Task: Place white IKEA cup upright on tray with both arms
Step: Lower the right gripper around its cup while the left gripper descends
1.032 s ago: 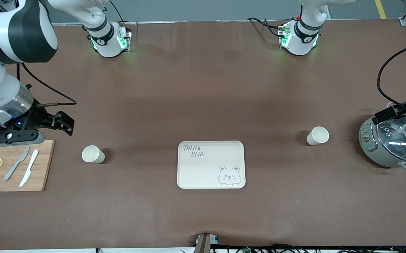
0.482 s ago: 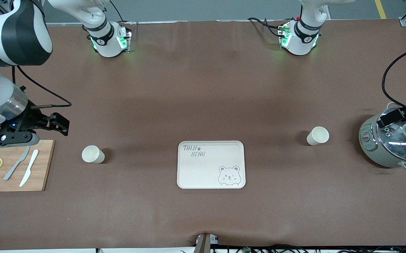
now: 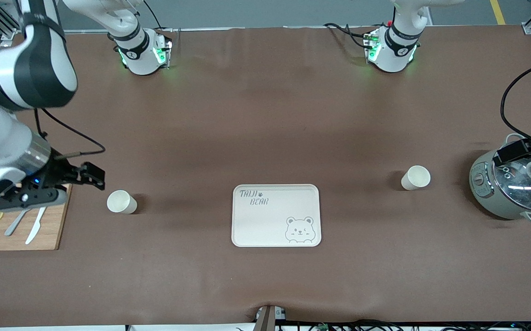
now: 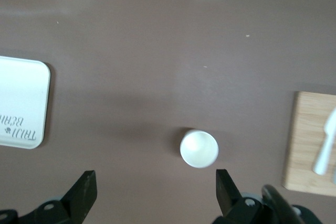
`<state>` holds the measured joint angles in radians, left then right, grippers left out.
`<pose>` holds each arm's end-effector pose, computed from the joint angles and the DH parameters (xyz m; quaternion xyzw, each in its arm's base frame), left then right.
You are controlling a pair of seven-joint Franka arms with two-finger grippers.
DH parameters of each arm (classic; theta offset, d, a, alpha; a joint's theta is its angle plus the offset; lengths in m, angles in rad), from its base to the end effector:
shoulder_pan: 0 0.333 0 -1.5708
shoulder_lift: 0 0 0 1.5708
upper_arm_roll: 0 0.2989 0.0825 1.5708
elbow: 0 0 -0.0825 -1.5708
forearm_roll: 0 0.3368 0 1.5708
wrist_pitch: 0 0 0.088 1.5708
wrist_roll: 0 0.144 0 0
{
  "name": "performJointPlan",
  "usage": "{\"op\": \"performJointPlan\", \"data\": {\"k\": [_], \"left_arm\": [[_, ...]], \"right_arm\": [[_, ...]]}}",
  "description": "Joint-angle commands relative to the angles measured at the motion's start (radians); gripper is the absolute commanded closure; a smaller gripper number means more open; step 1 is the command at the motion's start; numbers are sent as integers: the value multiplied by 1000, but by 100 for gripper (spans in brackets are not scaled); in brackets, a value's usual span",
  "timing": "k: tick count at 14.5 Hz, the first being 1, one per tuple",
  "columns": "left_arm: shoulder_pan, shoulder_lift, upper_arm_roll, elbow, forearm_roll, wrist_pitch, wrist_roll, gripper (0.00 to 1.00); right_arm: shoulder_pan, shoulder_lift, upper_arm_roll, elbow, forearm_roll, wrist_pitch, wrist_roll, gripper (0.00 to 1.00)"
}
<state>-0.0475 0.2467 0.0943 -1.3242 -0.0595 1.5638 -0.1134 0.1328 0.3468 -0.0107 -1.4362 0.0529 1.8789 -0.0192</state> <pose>0.5766 0.0120 0.5412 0.9967 0.0785 -0.0037 0.0181 0.6217 0.0831 0.4610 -0.9965 -0.0641 -0.0466 0.0262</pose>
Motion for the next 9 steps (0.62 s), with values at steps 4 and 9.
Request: {"op": "performJointPlan", "data": {"k": [4,9], "left_arm": [[-9,89,-4,-33,-32,9,86,0],[-3,160,-8,-102,-59,30,90,0]], "right_arm": [[-10,155,8,25,-55,100,-60,0],[-24,190,6,16,-77,101,-125,0]]}}
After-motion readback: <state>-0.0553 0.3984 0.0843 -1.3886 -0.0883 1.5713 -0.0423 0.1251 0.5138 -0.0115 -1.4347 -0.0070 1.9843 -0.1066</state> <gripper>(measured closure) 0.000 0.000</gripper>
